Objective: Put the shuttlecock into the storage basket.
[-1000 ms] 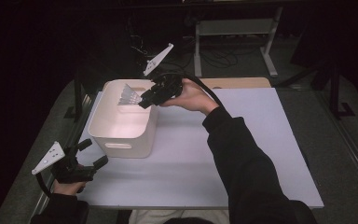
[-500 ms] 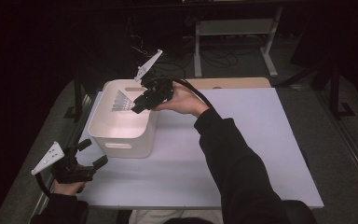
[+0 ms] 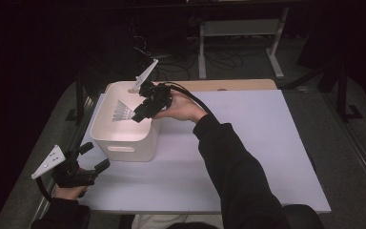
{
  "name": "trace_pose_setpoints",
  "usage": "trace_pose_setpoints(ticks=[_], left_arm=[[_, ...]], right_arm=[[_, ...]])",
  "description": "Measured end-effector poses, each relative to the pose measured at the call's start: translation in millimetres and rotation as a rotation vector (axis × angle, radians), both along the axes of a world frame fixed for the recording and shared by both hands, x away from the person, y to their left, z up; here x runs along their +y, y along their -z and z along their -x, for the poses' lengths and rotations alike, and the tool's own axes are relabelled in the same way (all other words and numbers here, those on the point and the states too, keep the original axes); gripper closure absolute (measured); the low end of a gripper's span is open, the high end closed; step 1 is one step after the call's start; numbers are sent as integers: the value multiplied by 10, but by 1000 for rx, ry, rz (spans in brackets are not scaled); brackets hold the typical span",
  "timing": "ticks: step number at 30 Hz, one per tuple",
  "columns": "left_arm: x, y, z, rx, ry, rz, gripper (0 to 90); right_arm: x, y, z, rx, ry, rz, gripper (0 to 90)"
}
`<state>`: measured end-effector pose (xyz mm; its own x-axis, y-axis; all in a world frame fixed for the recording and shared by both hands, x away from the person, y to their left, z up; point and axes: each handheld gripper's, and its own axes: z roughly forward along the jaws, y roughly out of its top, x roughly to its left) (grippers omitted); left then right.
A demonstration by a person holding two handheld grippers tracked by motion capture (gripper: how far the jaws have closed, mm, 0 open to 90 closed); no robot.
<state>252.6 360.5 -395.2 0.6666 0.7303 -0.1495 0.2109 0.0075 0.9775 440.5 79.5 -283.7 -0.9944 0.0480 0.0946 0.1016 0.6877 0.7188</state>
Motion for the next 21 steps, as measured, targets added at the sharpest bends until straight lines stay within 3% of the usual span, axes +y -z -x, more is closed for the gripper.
trace_pose_setpoints(ticks=[12,18,21], left_arm=[[5,0,1,-1,0,2,0],[6,0,1,0,-1,0,0],[5,0,1,0,-4,2,0]], right_arm=[[72,253,-30,25,-9,61,642],[95,296,-19,27,-15,80,637],[92,287,-18,42,-19,66,609]])
